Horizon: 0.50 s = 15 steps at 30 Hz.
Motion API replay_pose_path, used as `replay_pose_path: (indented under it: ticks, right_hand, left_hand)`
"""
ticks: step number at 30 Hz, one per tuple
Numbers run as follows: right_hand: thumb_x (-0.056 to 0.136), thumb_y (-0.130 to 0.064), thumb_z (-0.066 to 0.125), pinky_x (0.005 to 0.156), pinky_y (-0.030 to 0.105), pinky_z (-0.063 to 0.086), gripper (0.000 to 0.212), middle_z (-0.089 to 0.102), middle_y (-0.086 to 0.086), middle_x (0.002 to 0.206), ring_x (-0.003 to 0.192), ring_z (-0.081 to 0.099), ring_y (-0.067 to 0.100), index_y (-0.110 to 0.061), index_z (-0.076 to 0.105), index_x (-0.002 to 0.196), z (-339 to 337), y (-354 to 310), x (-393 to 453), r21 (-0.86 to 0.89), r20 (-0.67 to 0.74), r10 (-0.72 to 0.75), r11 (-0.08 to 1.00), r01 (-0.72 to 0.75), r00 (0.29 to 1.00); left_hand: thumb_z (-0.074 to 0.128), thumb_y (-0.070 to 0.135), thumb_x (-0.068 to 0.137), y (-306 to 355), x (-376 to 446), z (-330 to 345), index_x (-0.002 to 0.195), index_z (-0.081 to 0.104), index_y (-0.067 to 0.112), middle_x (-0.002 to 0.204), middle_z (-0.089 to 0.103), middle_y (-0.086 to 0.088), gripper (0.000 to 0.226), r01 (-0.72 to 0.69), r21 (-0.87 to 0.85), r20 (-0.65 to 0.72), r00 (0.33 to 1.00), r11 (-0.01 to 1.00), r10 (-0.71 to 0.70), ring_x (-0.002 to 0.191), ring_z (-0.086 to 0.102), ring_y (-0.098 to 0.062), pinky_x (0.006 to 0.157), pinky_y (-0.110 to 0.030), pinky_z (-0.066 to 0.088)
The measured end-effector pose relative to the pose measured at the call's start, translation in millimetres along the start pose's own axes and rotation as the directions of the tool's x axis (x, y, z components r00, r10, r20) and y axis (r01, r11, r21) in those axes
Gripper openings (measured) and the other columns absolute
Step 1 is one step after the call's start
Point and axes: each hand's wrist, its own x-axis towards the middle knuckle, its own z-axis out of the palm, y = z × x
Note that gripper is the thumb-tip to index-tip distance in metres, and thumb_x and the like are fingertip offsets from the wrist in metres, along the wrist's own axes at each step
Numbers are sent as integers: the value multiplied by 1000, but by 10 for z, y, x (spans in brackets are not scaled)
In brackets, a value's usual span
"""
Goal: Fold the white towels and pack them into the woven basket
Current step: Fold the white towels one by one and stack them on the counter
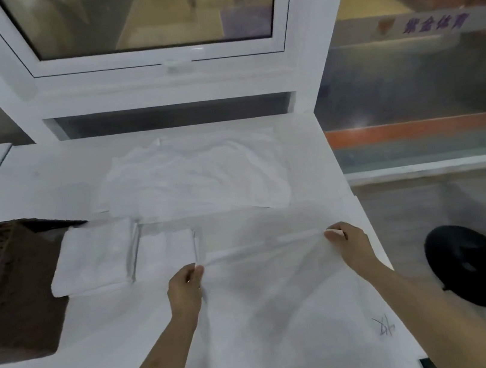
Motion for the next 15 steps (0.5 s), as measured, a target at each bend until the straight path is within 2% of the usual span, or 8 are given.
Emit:
replay_pose_path:
  ticks: [3, 5, 7, 8, 11, 13, 15]
  right_hand:
    - [99, -24, 65, 67, 21, 45, 8, 71, -8, 92, 87, 64, 9, -22, 71, 94, 103, -20, 240, -30, 1, 25, 999, -25, 1000]
    - [99, -23, 64, 67, 20, 45, 8, 71, -8, 92, 87, 64, 10, -22, 70, 93, 177, -4, 397, -40, 1, 34, 999, -34, 999]
    - [100, -21, 63, 70, 20, 45, 6, 71, -8, 95, 90, 65, 13, -23, 69, 98, 264, 47, 537, -66, 3, 35, 997, -35, 999]
    - [100, -20, 64, 75, 21, 46, 8, 71, -7, 100, 94, 65, 14, -22, 69, 105, 308, 76, 589, -72, 0, 33, 997, -33, 999]
    - [99, -17, 65, 100, 28, 44, 31, 61, -8, 125, 114, 56, 12, -22, 60, 129, 434, 213, 687, -155, 28, -6, 988, 10, 1000]
    - [99, -18, 65, 110, 35, 41, 38, 57, -7, 132, 124, 51, 13, -24, 56, 136, 507, 331, 673, -262, 86, -49, 962, 70, 995]
    - [99, -17, 64, 113, 35, 40, 39, 57, -4, 135, 128, 52, 17, -23, 55, 136, 573, 447, 572, -299, 136, -75, 948, 112, 988]
  left_hand:
    - [65, 27, 97, 11, 257, 79, 82, 74, 28, 80, 73, -3, 18, 0, 47, -3, 1000, 999, 0, 83, 69, -31, 80, -55, 59]
    - [64, 26, 97, 32, 404, 143, 80, 72, 23, 76, 70, -4, 19, -11, 72, -9, 1000, 997, 11, 75, 65, -26, 78, -52, 57]
    - [63, 25, 98, 41, 534, 203, 82, 71, 24, 77, 69, -4, 18, -14, 103, -8, 1000, 995, 15, 75, 64, -23, 77, -47, 55]
    - [63, 24, 99, 52, 583, 230, 87, 72, 24, 81, 70, -1, 14, -21, 116, -10, 1000, 993, 22, 79, 65, -23, 79, -43, 54]
    - [63, 18, 99, 51, 679, 298, 105, 70, 24, 101, 72, 4, 11, -44, 116, -16, 999, 992, 46, 94, 67, -22, 92, -34, 52]
    - [63, 17, 99, -5, 695, 326, 111, 69, 21, 107, 71, 2, 14, -31, 136, -9, 999, 990, 32, 97, 66, -23, 95, -34, 51]
    - [63, 19, 99, -120, 660, 336, 117, 70, 18, 110, 71, 0, 19, -4, 165, 13, 1000, 986, 2, 101, 67, -23, 99, -39, 52]
